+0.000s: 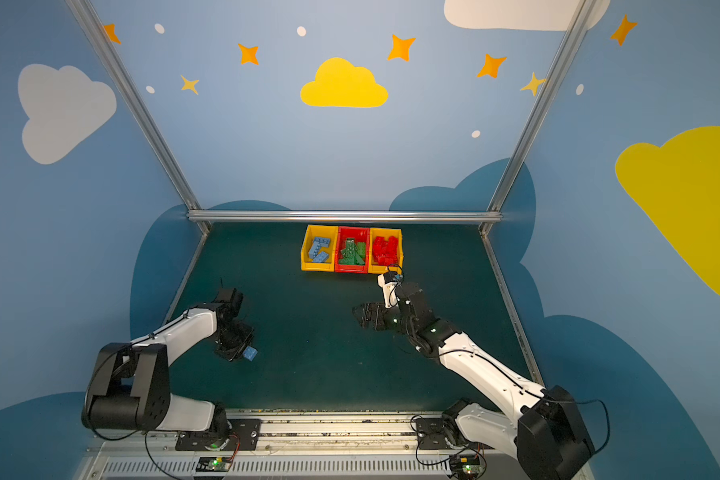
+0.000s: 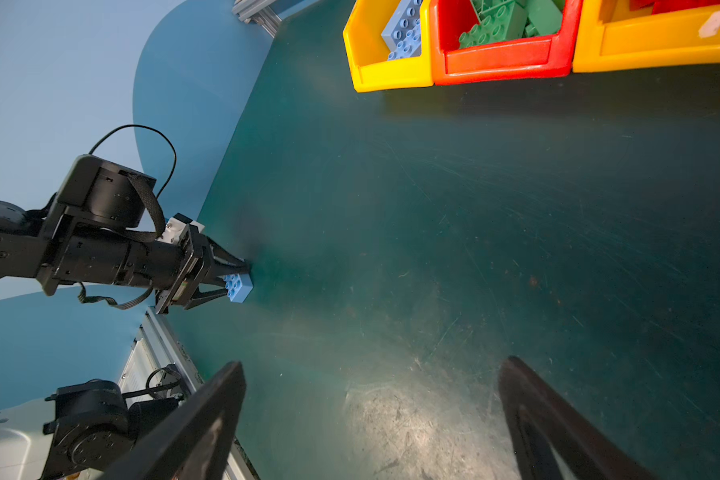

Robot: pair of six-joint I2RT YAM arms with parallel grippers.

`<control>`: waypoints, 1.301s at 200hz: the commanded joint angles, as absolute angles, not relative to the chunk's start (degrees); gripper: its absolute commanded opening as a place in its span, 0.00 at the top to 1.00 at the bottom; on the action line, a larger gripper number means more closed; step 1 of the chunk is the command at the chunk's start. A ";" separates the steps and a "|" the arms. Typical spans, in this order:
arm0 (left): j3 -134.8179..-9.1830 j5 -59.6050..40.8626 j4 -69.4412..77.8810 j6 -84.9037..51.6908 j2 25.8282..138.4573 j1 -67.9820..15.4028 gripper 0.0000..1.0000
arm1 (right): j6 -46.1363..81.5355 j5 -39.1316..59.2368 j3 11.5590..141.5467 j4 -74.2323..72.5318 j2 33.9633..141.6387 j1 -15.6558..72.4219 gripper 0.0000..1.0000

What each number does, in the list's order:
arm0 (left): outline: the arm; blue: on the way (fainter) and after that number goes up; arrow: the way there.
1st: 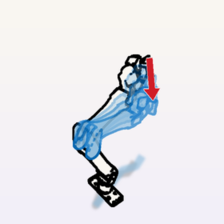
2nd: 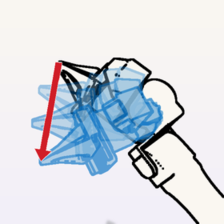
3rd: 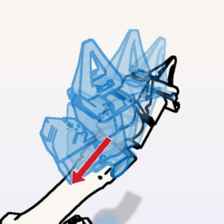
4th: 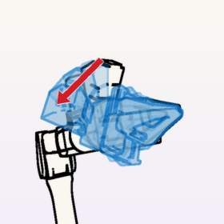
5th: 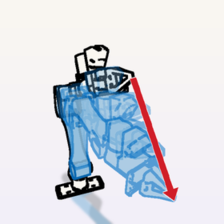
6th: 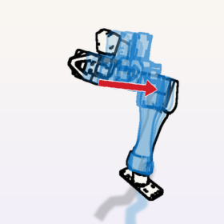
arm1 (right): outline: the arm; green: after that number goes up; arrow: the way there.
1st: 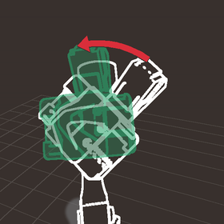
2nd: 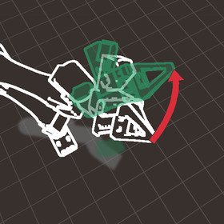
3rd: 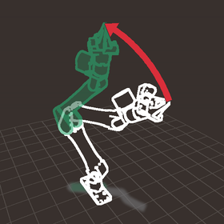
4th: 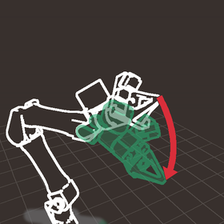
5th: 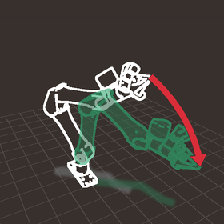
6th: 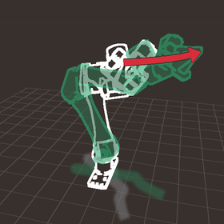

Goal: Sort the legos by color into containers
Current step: 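Lower the left gripper onto the flat light blue brick and grasp it, then carry the flat light blue brick with the left gripper into the yellow bin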

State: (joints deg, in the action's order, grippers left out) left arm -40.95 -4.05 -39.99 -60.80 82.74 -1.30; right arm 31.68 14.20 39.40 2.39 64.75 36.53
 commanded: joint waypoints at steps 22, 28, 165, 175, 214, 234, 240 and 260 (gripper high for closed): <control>-41.13 -2.72 -36.89 -57.43 86.32 -1.45 0.80 | 31.11 13.62 39.20 4.20 65.91 36.67 0.07; -41.76 -2.72 -37.13 -57.02 86.20 -1.63 0.82 | 31.03 13.52 39.33 4.51 65.77 36.72 0.07; -90.74 3.75 -42.72 -46.24 108.85 -18.66 0.85 | 29.85 6.32 40.63 17.07 57.32 36.55 0.07; -95.61 3.52 -43.97 -45.29 112.11 -18.89 0.85 | 29.71 6.11 40.83 17.95 56.90 36.52 0.07; -117.15 3.93 -49.55 -41.51 124.87 -19.69 0.84 | 29.90 4.34 40.82 21.03 55.08 36.30 0.07; -129.88 4.30 -53.51 -40.08 131.78 -19.71 0.84 | 29.77 3.46 40.96 22.25 54.17 35.97 0.07; -133.65 4.31 -54.77 -39.68 134.14 -19.76 0.84 | 29.71 3.09 40.96 22.63 53.91 35.87 0.07; -144.94 3.82 -57.45 -38.79 141.12 -19.82 0.83 | 29.45 2.35 40.99 23.92 53.14 35.27 0.07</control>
